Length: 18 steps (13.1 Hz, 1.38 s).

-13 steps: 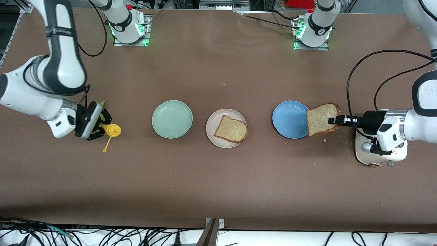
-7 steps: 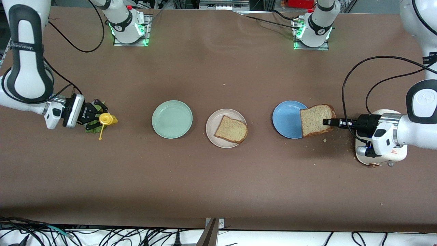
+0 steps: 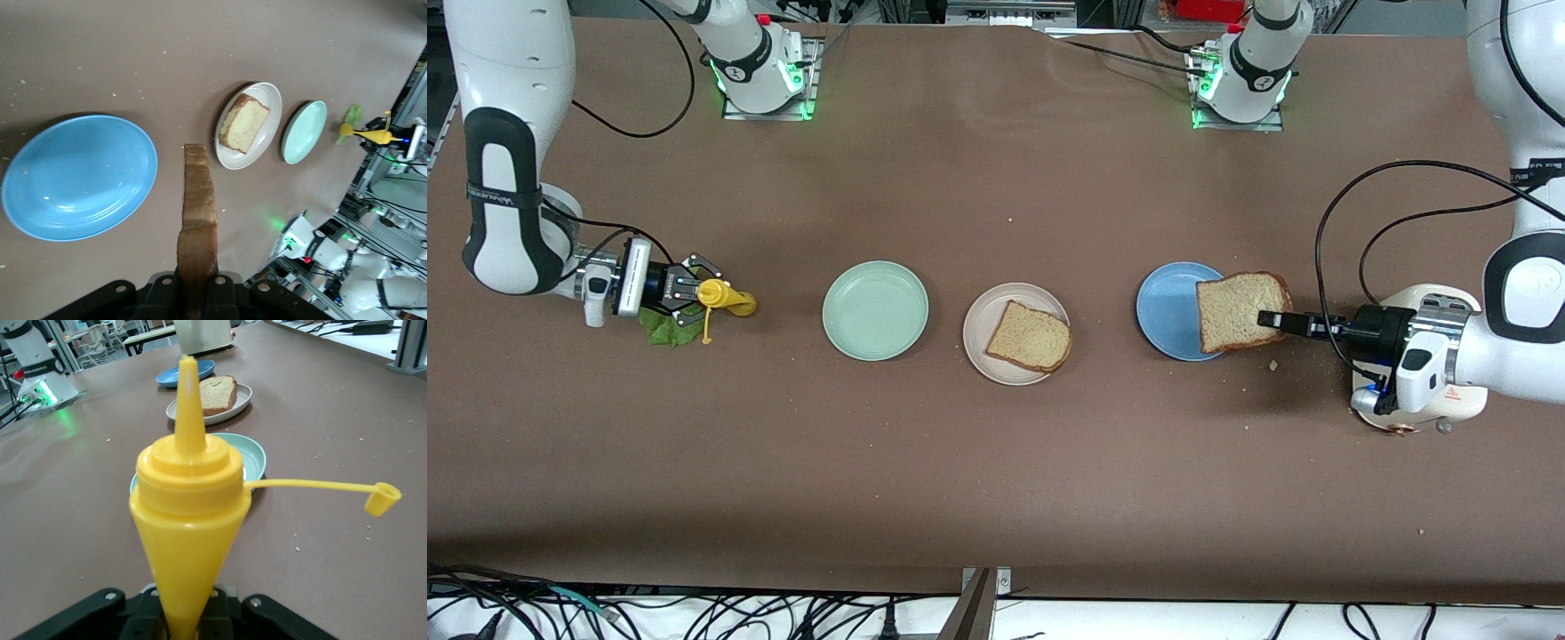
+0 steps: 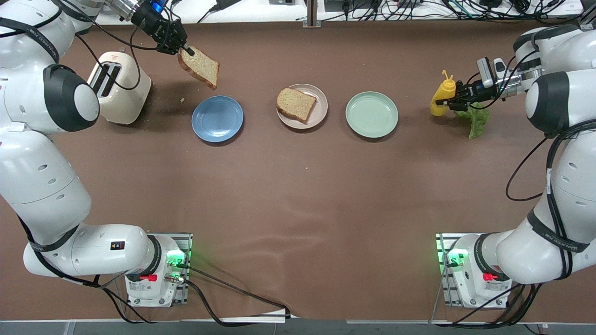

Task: Make sandwich in beige plate with both arms
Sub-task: 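Set the mustard bottle down and open the right gripper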

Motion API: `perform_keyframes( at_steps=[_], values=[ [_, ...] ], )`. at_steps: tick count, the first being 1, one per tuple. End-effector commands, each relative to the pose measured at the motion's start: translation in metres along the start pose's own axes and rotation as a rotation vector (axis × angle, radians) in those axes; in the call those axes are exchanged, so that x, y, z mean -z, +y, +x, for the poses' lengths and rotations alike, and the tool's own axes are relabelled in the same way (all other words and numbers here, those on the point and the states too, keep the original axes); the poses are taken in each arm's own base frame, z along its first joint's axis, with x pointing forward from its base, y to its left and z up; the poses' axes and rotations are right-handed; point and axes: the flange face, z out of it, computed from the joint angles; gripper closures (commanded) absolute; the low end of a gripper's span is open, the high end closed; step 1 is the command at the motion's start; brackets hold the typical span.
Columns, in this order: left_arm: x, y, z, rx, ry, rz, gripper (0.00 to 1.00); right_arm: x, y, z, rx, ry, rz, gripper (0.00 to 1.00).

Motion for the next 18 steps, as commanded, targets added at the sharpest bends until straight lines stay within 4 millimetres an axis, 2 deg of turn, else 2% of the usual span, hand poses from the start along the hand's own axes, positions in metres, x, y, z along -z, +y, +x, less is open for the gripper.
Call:
perform_keyframes(
  at_steps=[1,3,10,17,18],
  values=[
    [-0.001,0.000,-0.001,-0.020,-0.018,-0.050,1.00,-0.001,0.001,-0.002,0.048,0.045,-0.022,1.00],
    [-0.001,-0.002,0.000,-0.028,-0.017,-0.050,1.00,-0.006,-0.001,-0.008,0.055,0.057,-0.031,1.00],
    [-0.001,-0.002,0.000,-0.031,-0.016,-0.050,1.00,-0.014,0.000,-0.009,0.050,0.075,-0.033,1.00],
    [-0.001,-0.001,0.000,-0.030,-0.016,-0.052,1.00,-0.033,-0.007,-0.038,0.040,0.102,-0.047,1.00],
    [-0.001,-0.001,0.000,-0.030,-0.016,-0.052,1.00,-0.034,-0.007,-0.038,0.031,0.098,-0.048,0.94]
  ],
)
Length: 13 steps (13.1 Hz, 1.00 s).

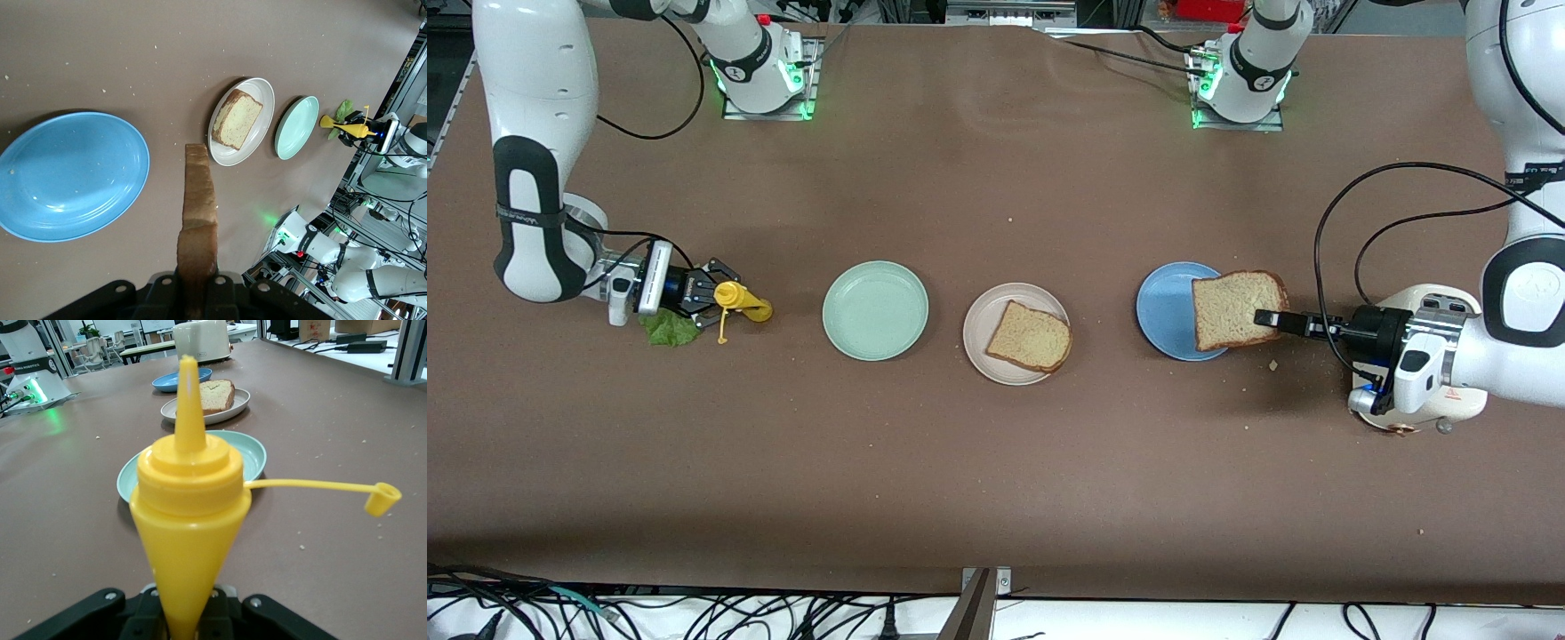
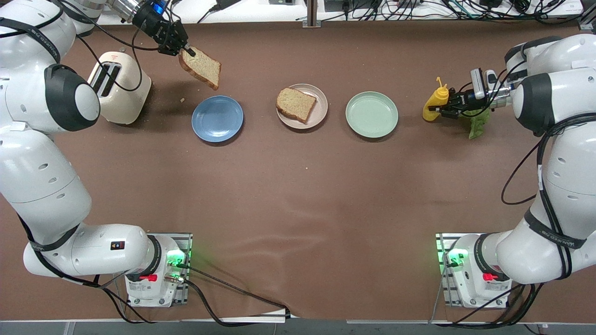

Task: Make sandwich in beige plate with both arms
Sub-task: 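Set the mustard bottle down and open the right gripper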

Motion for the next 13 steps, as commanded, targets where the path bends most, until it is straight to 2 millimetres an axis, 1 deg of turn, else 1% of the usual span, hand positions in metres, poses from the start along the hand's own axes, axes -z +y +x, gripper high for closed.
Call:
perform_keyframes(
  at_steps=[1,2,4,6,7,10,12,13],
  values=[
    [0.003,0.001,-0.002,-0.023,-0.003,-0.041,1.00,-0.002,-0.001,-0.001,0.002,0.029,-0.019,0.42],
    [0.002,0.001,-0.002,-0.024,-0.004,-0.041,1.00,-0.002,0.000,0.001,0.006,0.029,-0.021,0.27],
    [0.002,0.002,-0.002,-0.027,-0.003,-0.045,1.00,0.006,0.003,0.007,0.010,0.016,-0.038,0.16],
    [0.003,0.001,-0.002,-0.026,-0.002,-0.046,1.00,0.021,0.003,0.006,-0.047,-0.037,-0.036,0.01],
    [0.003,0.001,-0.002,-0.026,-0.002,-0.046,1.00,0.031,0.004,0.007,-0.074,-0.087,-0.028,0.01],
    [0.003,0.002,-0.002,-0.025,-0.003,-0.045,1.00,0.057,0.005,0.022,-0.169,-0.220,-0.036,0.01],
    [0.002,0.002,-0.002,-0.025,-0.003,-0.045,1.00,0.079,0.005,0.039,-0.239,-0.300,-0.054,0.01],
    [0.002,0.002,-0.002,-0.025,-0.003,-0.045,1.00,0.091,0.005,0.051,-0.290,-0.352,-0.067,0.01]
  ],
)
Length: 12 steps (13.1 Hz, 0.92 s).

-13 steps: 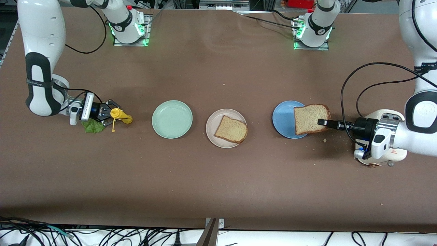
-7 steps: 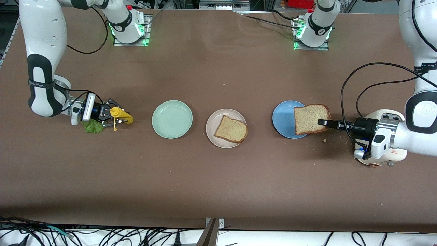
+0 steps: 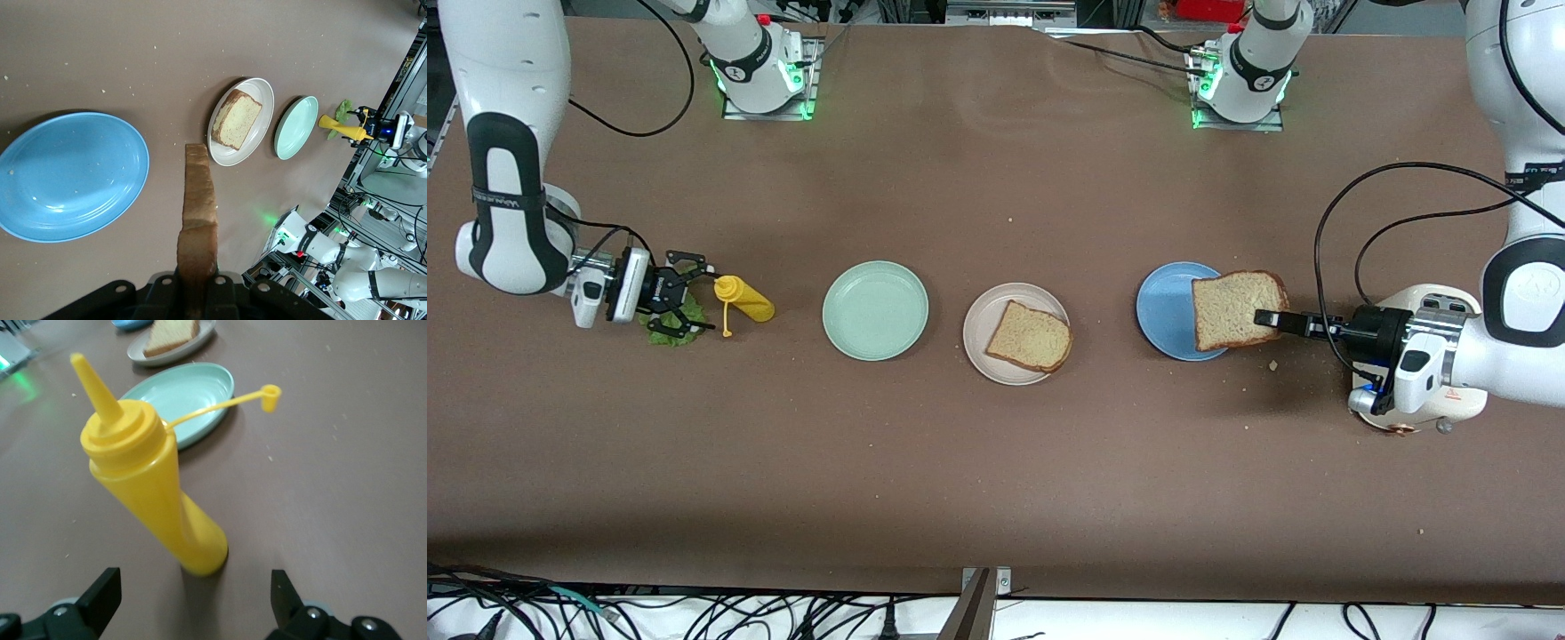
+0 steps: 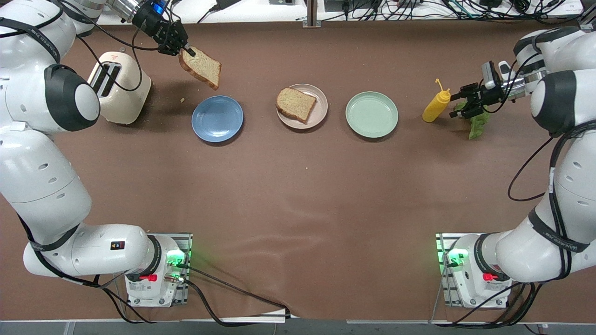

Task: Make sandwich in beige plate with both arms
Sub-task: 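Grasp the green lettuce leaf with the right gripper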

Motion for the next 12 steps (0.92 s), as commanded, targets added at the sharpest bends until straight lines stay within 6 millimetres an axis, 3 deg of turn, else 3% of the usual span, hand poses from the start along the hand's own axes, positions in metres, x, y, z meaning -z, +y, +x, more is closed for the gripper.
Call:
perform_keyframes(
  at_steps=[1,2,5,8,10,12],
  values=[
    [0.002,0.002,-0.002,-0.024,-0.004,-0.044,1.00,0.046,-0.010,0.028,-0.123,-0.115,-0.043,0.01],
    [0.002,0.002,-0.002,-0.024,-0.004,-0.044,1.00,0.062,-0.012,0.037,-0.201,-0.179,-0.071,0.01],
    [0.002,0.001,-0.001,-0.023,-0.005,-0.044,1.00,0.082,-0.007,0.067,-0.395,-0.328,-0.203,0.01],
    [0.001,0.002,-0.001,-0.022,-0.006,-0.043,1.00,0.073,-0.003,0.068,-0.743,-0.401,-0.335,0.01],
    [0.001,0.001,0.000,-0.022,-0.005,-0.043,1.00,0.063,0.002,0.056,-0.925,-0.479,-0.440,0.01],
    [-0.001,0.000,0.001,-0.020,-0.007,-0.044,1.00,0.041,0.005,0.047,-1.062,-0.493,-0.515,0.02]
  ],
)
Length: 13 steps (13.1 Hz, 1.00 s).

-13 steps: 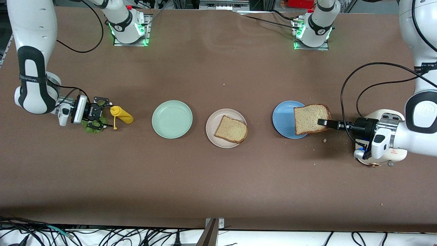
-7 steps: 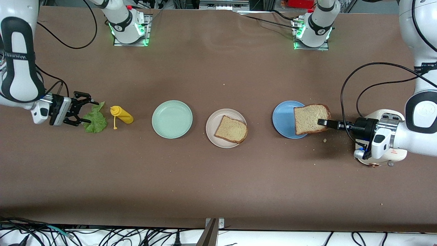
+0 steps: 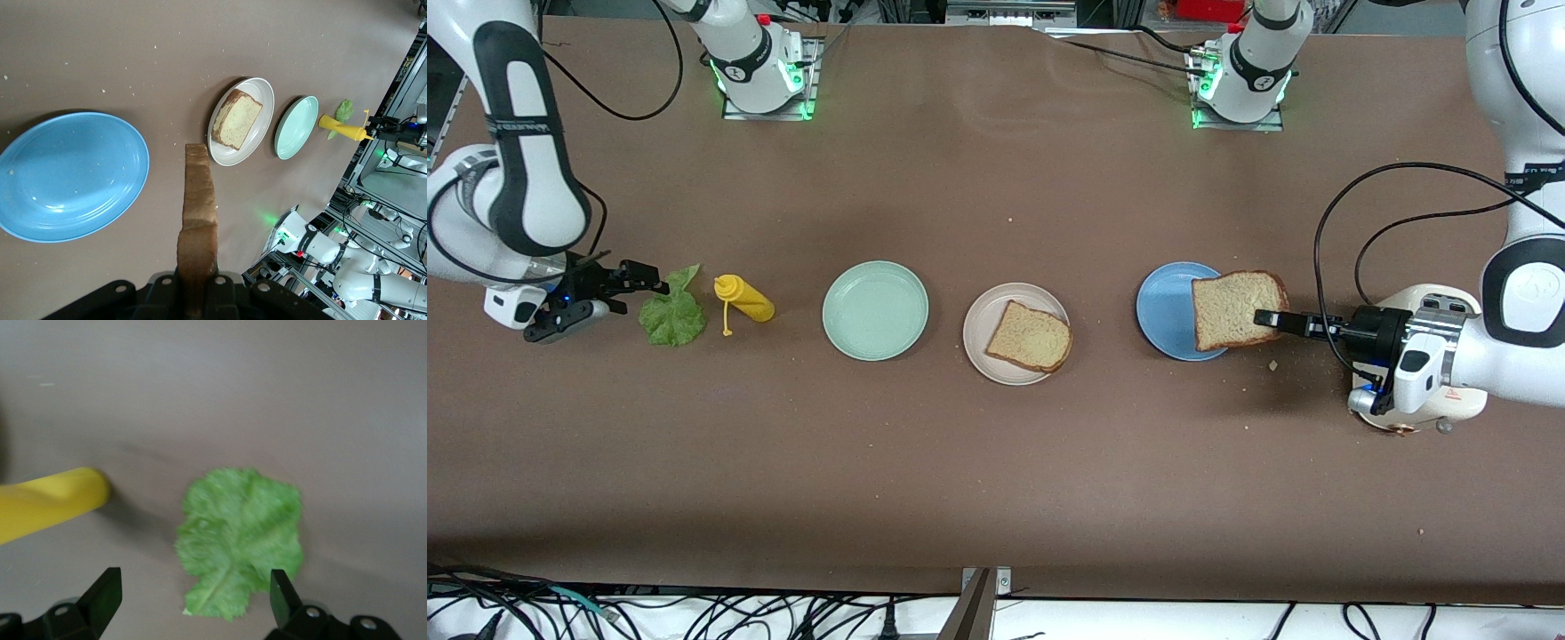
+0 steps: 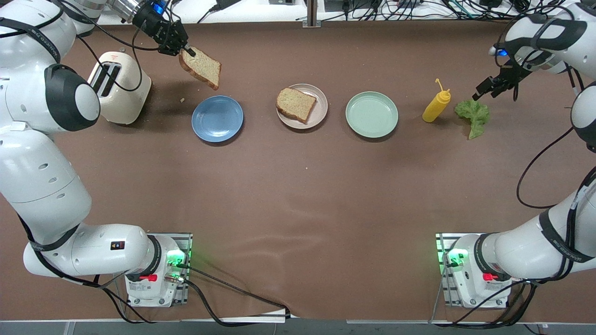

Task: Make sandwich in beige plate with both arms
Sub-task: 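Grasp the green lettuce leaf with the right gripper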

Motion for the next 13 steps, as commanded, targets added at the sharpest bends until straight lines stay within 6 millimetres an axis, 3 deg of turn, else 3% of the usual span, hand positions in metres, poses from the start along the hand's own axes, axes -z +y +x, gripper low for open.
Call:
perform_keyframes(
  at_steps=[1,4,5,8,9,10,13],
  values=[
    [0.000,0.001,0.000,-0.021,-0.006,-0.044,1.00,-0.032,-0.004,0.003,-0.160,-0.011,-0.081,0.02],
    [0.000,0.001,0.000,-0.021,-0.006,-0.044,1.00,-0.071,0.000,-0.001,-0.196,-0.013,-0.139,0.02],
    [0.000,0.001,0.000,-0.021,-0.006,-0.044,1.00,-0.083,0.000,-0.005,-0.201,-0.019,-0.139,0.09],
    [0.000,0.000,0.000,-0.022,-0.007,-0.044,1.00,-0.100,-0.001,-0.009,-0.204,-0.043,-0.128,0.59],
    [0.000,0.000,0.000,-0.022,-0.007,-0.044,1.00,-0.101,-0.003,-0.008,-0.203,-0.046,-0.126,0.94],
    [0.000,0.000,0.000,-0.023,-0.006,-0.043,1.00,-0.098,-0.007,-0.006,-0.196,-0.042,-0.121,1.00],
    [0.000,0.000,0.001,-0.022,-0.005,-0.044,1.00,-0.075,-0.011,0.001,-0.169,-0.018,-0.115,1.00]
  ],
)
